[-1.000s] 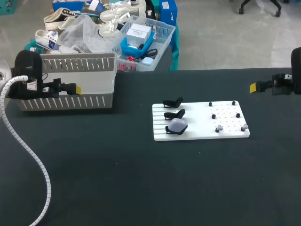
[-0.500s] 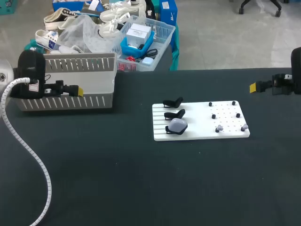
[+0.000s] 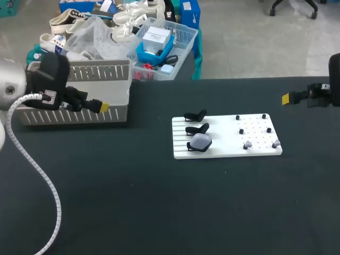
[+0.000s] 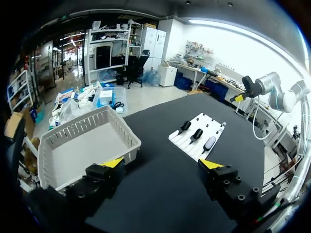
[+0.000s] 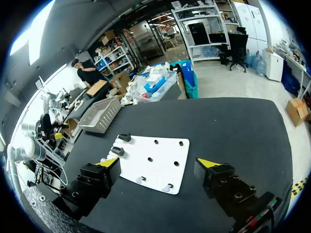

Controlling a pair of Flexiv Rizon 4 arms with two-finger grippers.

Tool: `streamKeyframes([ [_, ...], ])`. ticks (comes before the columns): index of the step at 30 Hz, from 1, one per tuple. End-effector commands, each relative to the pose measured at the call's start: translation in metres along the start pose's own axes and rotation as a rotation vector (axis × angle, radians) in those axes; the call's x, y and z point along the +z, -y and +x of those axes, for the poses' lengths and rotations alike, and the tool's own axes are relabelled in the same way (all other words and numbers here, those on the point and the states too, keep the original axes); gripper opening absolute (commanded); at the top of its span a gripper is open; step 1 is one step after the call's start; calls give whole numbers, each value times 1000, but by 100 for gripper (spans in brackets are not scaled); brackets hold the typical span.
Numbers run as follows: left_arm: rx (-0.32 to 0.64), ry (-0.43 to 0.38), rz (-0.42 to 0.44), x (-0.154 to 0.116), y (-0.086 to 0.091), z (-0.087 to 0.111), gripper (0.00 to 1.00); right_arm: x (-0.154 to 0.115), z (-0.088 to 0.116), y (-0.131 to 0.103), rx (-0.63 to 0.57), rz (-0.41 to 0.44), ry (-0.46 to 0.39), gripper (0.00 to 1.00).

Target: Pick up each earbud case from the left stands, insert the matching earbuds, close the lid, and place the case in the box.

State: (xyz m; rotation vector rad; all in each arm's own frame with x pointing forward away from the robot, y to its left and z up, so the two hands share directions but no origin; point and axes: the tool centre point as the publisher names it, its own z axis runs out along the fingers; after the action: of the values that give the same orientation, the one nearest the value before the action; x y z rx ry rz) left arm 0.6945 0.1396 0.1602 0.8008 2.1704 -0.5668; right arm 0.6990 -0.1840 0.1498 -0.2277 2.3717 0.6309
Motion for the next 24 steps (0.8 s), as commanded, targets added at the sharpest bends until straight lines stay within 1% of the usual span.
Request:
streamKeyframes([
  [1,63,46,129,2,-3,-1,100,0,0,1,-1,-3,-1,100],
  [8,203,34,197,15,3,-4,100,0,0,1,-1,-3,-1,100],
  [12,287,30,252,25,11,-3,100,0,0,1,-1,-3,-1,100],
  [18,400,44,317,41,26,-1,100,0,0,1,-1,-3,-1,100],
  [20,470,64,302,48,31,0,100,0,0,1,-1,-3,-1,100],
  [21,496,66,326,51,33,2,100,0,0,1,-1,-3,-1,100],
  [22,488,57,348,56,35,2,100,0,0,1,-1,-3,-1,100],
  [24,499,53,349,64,39,2,100,0,0,1,-1,-3,-1,100],
])
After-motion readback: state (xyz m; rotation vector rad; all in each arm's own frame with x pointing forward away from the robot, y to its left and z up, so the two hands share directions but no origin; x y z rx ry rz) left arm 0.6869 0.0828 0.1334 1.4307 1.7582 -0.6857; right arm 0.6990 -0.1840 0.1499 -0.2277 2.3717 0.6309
